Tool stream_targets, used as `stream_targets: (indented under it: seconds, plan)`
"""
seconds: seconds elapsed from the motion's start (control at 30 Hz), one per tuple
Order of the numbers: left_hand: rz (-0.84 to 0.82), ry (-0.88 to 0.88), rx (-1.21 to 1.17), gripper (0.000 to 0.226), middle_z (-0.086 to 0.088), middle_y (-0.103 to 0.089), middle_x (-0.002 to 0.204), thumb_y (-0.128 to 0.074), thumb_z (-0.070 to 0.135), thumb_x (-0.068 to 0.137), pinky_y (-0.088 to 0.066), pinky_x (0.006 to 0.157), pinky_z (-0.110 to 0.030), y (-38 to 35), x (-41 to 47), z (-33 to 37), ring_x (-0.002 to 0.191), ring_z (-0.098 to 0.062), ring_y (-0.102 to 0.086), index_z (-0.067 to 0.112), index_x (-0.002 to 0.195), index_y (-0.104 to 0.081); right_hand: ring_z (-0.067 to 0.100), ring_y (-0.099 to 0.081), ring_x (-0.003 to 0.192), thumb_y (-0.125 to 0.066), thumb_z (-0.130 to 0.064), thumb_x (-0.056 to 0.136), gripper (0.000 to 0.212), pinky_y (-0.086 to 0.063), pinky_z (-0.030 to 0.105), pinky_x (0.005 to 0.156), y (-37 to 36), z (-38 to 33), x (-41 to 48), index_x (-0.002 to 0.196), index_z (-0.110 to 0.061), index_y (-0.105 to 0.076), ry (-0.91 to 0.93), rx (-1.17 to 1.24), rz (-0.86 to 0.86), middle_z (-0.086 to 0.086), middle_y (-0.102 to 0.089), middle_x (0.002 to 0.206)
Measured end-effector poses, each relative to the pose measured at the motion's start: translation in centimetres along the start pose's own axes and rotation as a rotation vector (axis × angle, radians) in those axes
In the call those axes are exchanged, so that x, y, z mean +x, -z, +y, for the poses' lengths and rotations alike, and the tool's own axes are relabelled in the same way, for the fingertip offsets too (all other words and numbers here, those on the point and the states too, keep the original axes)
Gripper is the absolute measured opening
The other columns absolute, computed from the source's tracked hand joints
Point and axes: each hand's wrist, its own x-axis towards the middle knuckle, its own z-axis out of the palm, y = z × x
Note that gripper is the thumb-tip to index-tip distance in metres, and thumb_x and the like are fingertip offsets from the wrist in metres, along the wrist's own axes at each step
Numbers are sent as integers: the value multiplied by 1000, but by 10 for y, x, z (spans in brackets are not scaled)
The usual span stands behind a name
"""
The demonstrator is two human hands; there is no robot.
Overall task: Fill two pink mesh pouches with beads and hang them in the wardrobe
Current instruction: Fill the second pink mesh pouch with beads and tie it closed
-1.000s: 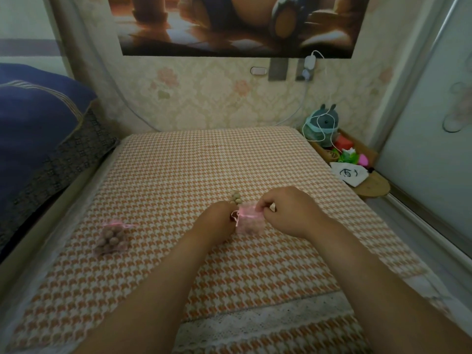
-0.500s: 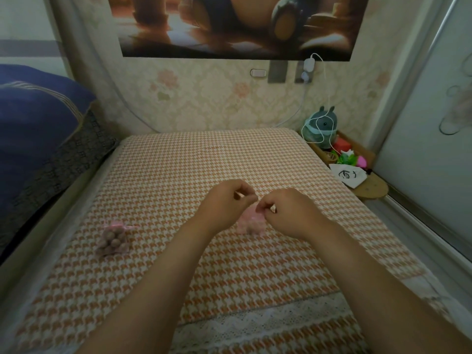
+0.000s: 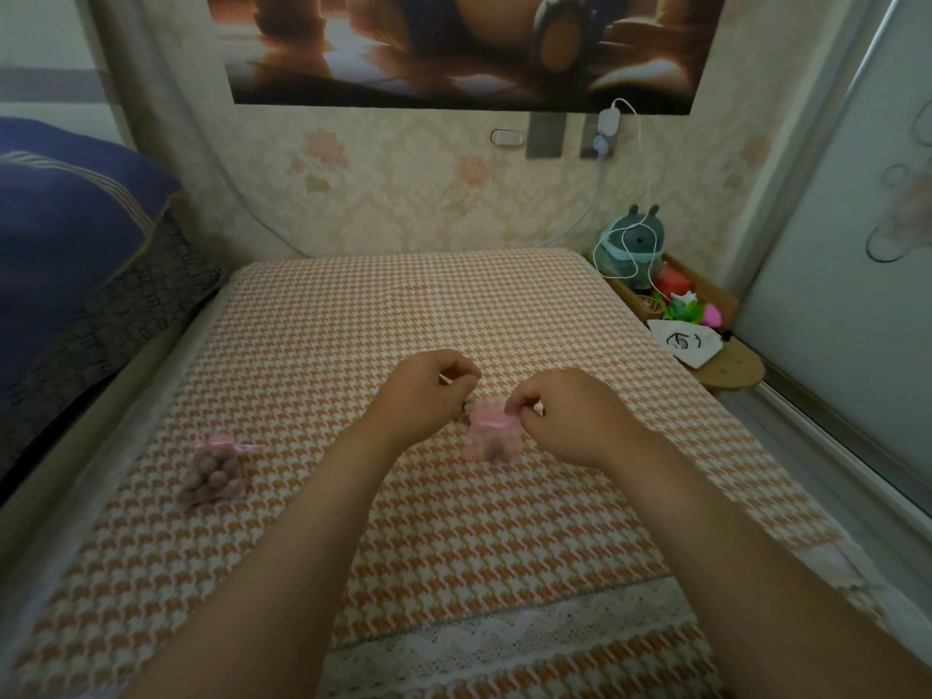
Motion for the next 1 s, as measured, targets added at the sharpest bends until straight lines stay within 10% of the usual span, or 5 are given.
stream_targets:
  seconds: [0.37, 0.83, 1.0]
  plan:
    - [-115, -1, 167, 26, 13, -62, 89, -61, 1, 86, -39, 68, -7, -18, 2, -45, 76, 1, -55, 18, 97, -77, 8, -64, 88, -56, -23, 93, 23, -55, 33, 80, -5, 0, 5, 103, -30, -76, -4, 34, 8, -13, -73, 106]
    - [-114, 61, 272, 7, 6, -67, 91, -72, 25, 81, -54, 79, -39, -26, 12, -59, 84, -16, -62, 26, 84, -66, 6, -61, 89, -57, -21, 94, 23, -53, 30, 82, -8, -5, 7, 104, -28, -76, 3, 37, 5, -12, -72, 110]
    - [10, 104, 74, 12, 13, -65, 84, -74, 25, 83, -49, 70, -24, -24, 9, -53, 76, -6, -60, 28, 88, -63, 8, -64, 92, -57, -20, 93, 23, -54, 33, 83, -6, -5, 2, 103, -29, -76, -8, 52, 11, -12, -72, 107]
